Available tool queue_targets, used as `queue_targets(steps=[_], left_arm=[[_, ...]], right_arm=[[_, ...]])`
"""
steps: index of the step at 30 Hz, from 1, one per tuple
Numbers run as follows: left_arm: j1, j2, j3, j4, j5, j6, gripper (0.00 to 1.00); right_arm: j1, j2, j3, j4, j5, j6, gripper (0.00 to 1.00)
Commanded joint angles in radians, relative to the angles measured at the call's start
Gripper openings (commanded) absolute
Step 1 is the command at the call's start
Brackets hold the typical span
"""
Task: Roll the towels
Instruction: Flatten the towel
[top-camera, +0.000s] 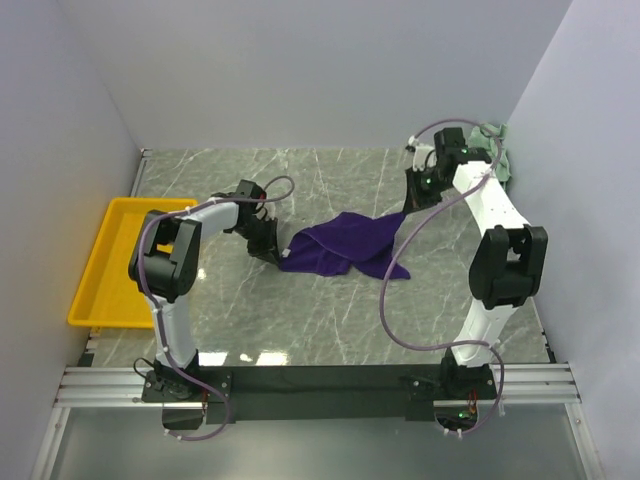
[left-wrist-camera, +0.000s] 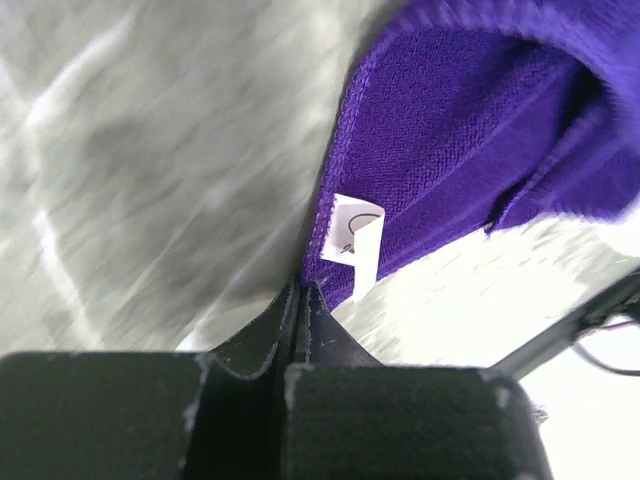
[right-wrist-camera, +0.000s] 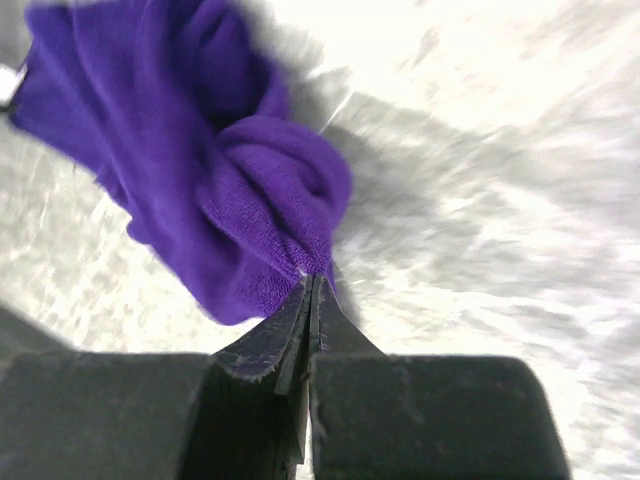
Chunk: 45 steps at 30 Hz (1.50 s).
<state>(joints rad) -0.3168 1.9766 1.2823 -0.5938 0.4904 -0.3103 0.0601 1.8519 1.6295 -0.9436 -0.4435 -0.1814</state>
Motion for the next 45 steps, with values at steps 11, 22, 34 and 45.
queue_targets(steps=[11, 22, 34, 45], left_arm=[[-0.001, 0.014, -0.003, -0.113, -0.141, 0.125, 0.00], [0.064, 0.014, 0.041, -0.120, -0.122, 0.099, 0.00], [0.084, 0.027, 0.074, -0.133, -0.104, 0.102, 0.00], [0.107, 0.036, 0.106, -0.149, -0.110, 0.108, 0.00]], right_arm=[[0.049, 0.187, 0.409, 0.008, 0.166, 0.074, 0.00], [-0.008, -0.011, 0.045, 0.015, 0.106, -0.088, 0.67], [0.102, -0.112, -0.275, 0.100, 0.161, -0.197, 0.50], [0.268, 0.055, -0.234, 0.184, 0.244, -0.158, 0.65]])
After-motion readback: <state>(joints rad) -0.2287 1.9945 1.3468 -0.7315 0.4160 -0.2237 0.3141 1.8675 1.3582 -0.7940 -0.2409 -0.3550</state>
